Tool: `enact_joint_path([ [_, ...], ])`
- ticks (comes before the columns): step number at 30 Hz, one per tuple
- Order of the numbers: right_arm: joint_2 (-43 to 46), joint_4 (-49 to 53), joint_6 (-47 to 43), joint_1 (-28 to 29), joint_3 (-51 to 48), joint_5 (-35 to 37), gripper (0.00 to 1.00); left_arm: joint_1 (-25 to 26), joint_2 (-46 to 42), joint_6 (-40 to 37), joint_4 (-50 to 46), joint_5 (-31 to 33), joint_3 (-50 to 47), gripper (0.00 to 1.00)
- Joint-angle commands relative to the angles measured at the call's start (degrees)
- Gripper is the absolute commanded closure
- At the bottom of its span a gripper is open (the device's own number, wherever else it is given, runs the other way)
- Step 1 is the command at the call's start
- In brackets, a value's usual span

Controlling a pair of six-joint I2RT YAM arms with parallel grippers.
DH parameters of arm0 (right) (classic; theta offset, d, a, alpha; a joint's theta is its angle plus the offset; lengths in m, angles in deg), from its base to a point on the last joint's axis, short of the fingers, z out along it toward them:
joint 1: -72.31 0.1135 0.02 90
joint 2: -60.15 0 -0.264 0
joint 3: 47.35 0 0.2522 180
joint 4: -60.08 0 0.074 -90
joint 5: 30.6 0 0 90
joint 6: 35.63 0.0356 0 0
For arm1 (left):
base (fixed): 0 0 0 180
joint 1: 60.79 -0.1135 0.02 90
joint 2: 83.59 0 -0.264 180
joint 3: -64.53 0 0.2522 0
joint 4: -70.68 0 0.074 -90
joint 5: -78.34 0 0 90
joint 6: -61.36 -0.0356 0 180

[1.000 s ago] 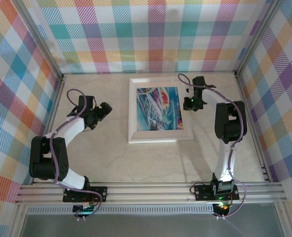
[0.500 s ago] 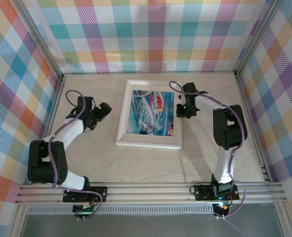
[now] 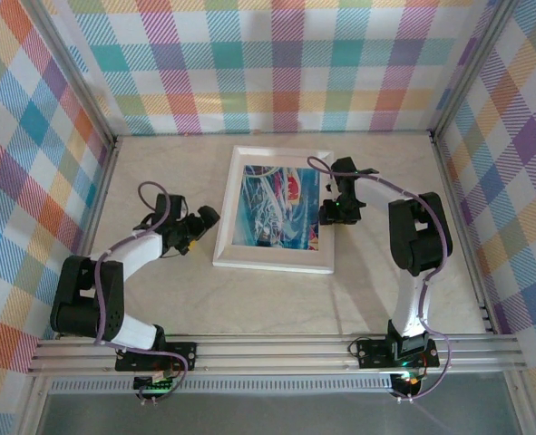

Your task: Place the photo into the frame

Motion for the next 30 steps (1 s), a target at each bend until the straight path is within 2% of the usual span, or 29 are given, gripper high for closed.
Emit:
enact_joint_path([
  [1, -1.5, 0.9, 1.7, 0.4, -1.3, -0.1, 0.56, 2.5, -1.6, 1.9, 3.4, -0.6, -1.1, 0.0],
  [4, -1.5, 0.4, 1.4, 0.6, -2.1, -0.9, 0.65, 4.2, -1.4, 3.3, 3.8, -1.0, -1.7, 0.0],
  [8, -0.8, 0.5, 0.7, 0.9, -2.5, -1.0, 0.69, 7.1, -2.0, 5.7, 3.8, -2.2, -2.7, 0.0],
  [20, 0.2, 0.7, -0.8, 1.0, -1.7, -0.9, 0.69, 14.4, -8.3, 12.1, 2.1, -1.6, -6.9, 0.0],
  [24, 0.6, 0.3, 0.0, 1.0, -2.2, -1.1, 0.64, 15.1, -8.8, 12.3, 0.9, -1.1, -7.3, 0.0],
  [27, 1.8, -0.5, 1.1, 1.0, -3.1, -0.1, 0.52, 15.1, -8.8, 11.7, 0.0, -0.1, -6.8, 0.0],
  [30, 5.2, -3.6, 3.0, 0.1, -4.9, -0.6, 0.4, 13.8, -8.8, 6.2, -6.5, 4.6, -2.5, 0.0],
])
